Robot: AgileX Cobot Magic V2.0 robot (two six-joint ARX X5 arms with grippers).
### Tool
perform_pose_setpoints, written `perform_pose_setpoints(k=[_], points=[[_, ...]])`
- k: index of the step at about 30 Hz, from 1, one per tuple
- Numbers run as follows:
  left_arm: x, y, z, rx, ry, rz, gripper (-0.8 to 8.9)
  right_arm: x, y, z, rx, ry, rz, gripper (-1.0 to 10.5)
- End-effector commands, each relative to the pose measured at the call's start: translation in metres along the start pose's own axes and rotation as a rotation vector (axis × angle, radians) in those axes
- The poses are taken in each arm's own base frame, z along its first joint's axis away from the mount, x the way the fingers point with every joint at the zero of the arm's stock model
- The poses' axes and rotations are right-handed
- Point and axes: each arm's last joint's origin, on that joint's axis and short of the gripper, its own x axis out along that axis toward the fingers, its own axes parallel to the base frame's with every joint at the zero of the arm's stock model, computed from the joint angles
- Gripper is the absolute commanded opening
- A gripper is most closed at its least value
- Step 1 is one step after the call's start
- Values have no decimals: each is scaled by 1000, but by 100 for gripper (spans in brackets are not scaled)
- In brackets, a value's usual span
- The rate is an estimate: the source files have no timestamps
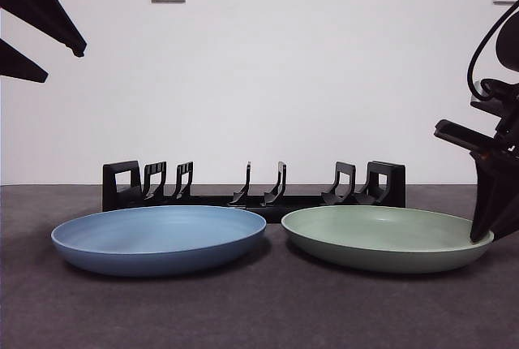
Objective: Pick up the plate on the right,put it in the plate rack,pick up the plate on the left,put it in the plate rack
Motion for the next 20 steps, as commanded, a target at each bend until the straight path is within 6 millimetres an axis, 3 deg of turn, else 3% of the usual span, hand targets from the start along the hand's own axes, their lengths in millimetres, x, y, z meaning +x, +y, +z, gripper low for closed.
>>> perform_pose_setpoints(k=[1, 9, 20], points=[[2, -4, -1, 84, 7, -14, 314, 2, 0, 1, 3, 0, -4, -17], [8, -23, -3, 272, 6, -23, 317, -15, 5, 1, 13, -28, 5, -17], [4, -75, 14, 735, -63, -71, 321, -97, 35, 20, -13, -92, 30, -17]])
